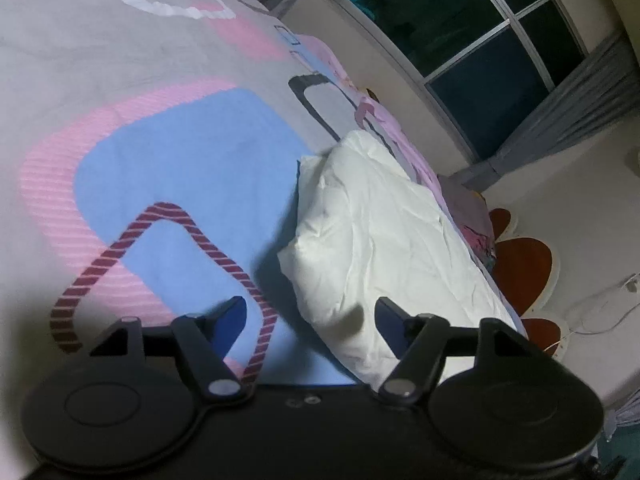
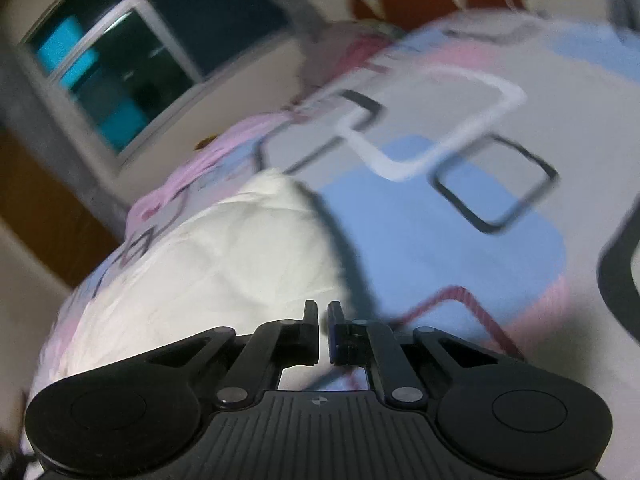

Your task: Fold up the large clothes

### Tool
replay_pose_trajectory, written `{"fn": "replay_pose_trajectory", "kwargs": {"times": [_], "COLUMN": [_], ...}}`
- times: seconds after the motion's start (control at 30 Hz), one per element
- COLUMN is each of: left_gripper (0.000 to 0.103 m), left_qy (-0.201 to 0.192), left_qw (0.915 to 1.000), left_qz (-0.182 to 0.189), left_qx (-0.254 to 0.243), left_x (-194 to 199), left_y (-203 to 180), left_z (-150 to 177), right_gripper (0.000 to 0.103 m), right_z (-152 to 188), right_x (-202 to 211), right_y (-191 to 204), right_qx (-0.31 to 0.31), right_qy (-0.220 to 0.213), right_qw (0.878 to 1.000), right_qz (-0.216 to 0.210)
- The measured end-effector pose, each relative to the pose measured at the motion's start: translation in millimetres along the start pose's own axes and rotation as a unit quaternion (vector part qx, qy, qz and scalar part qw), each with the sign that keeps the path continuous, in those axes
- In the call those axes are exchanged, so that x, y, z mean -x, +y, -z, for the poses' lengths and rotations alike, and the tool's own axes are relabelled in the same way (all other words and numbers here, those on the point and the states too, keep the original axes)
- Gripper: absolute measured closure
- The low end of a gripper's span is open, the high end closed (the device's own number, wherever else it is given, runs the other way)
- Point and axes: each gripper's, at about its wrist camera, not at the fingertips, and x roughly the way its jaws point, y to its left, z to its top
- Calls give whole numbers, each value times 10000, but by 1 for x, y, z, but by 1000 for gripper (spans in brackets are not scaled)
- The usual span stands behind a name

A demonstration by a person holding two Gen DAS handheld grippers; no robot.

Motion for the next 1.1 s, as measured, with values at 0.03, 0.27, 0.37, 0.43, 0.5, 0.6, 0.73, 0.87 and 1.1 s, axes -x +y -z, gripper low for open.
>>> {"fn": "replay_pose_trajectory", "kwargs": {"times": [0.03,0.27,0.37,0.43,0.5,0.6,0.73,0.87,1.1], "left_gripper": [34,45,55,63,66,63,48,52,62], "left_qy": [1,165,175,199,196,175,206,104,43], "left_qw": [10000,9987,9983,9984,9988,9992,9994,9997,9996], "left_qz": [38,265,322,336,335,322,251,211,249], "left_qx": [46,409,450,410,311,134,137,12,-99], "left_x": [-4,-46,-52,-53,-51,-48,-53,-48,-42], "left_y": [0,0,1,1,-1,-4,-4,-5,-1], "left_z": [-1,-6,-8,-8,-7,-7,-4,-10,-14], "right_gripper": [97,97,97,97,97,97,98,97,97], "right_z": [0,23,32,34,38,50,65,61,67], "right_x": [-1,-39,-56,-68,-81,-109,-138,-123,-107], "right_y": [15,114,141,155,166,174,168,169,183], "right_qx": [201,958,1205,1269,1343,1524,1592,1404,1449], "right_qy": [3,354,427,486,566,876,1084,967,1064], "right_qw": [9998,9933,9900,9887,9874,9839,9813,9854,9831], "right_qz": [-72,-534,-590,-627,-619,-334,-17,19,-341]}}
